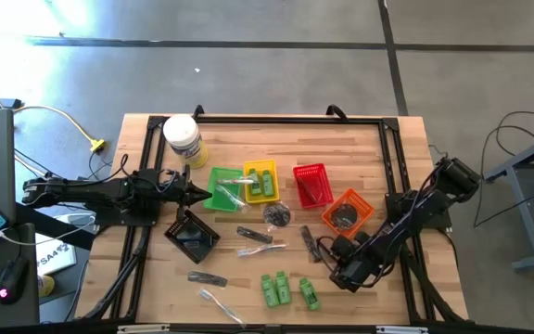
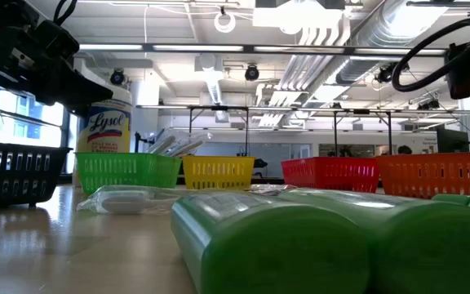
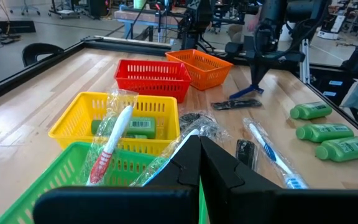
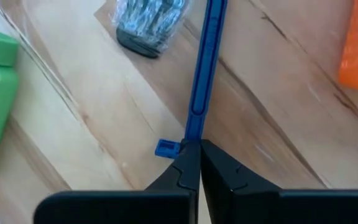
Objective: Pick & Place Travel size toiletries
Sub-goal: Put the left blue razor into the black basket
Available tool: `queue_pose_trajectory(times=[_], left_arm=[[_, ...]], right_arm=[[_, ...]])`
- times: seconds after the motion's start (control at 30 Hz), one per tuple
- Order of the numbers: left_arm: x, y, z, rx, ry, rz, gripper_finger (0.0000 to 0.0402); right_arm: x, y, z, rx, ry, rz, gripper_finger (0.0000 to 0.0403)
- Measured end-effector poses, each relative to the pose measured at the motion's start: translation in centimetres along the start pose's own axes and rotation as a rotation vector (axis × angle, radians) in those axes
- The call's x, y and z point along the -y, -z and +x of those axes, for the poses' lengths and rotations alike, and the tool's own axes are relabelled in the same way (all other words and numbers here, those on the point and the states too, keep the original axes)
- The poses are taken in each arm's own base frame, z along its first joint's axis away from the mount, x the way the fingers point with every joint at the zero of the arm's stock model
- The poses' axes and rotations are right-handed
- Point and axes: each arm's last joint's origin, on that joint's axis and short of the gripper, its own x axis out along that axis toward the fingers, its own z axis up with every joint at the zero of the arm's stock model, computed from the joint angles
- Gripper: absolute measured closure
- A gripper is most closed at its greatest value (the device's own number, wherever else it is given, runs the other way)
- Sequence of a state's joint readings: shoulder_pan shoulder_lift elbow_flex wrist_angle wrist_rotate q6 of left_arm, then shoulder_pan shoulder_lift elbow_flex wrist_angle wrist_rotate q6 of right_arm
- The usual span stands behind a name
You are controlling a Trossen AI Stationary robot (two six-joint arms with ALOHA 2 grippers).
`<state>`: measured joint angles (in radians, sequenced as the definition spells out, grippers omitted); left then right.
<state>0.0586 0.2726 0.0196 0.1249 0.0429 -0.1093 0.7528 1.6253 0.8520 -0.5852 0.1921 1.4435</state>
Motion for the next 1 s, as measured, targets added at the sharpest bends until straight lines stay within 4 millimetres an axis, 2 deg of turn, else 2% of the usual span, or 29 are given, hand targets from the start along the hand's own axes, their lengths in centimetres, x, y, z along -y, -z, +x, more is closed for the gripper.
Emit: queue_pose_trajectory(times=[0.5, 0.6, 0.83, 1.0], left_arm=[[0.0, 0.0, 0.0, 0.0, 0.0, 0.007, 0.0402], [0.0, 0.0, 0.0, 0.0, 0.0, 0.008, 0.0402], [0.0, 0.0, 0.0, 0.0, 0.0, 0.008, 0.0402], [0.0, 0.0, 0.0, 0.0, 0.0, 0.008, 0.0402]], right_arm=[[-0.8, 0.2, -0.1, 0.025, -0.08, -0.018, 0.0391], [-0.8, 0.2, -0.1, 0.026, -0.079, 0.001, 0.0359], [-0.7, -0.6, 0.1, 0.047, -0.074, 0.08, 0.0241], [-0.6, -1.3, 0.2, 0.053, -0.071, 0.108, 0.0202]])
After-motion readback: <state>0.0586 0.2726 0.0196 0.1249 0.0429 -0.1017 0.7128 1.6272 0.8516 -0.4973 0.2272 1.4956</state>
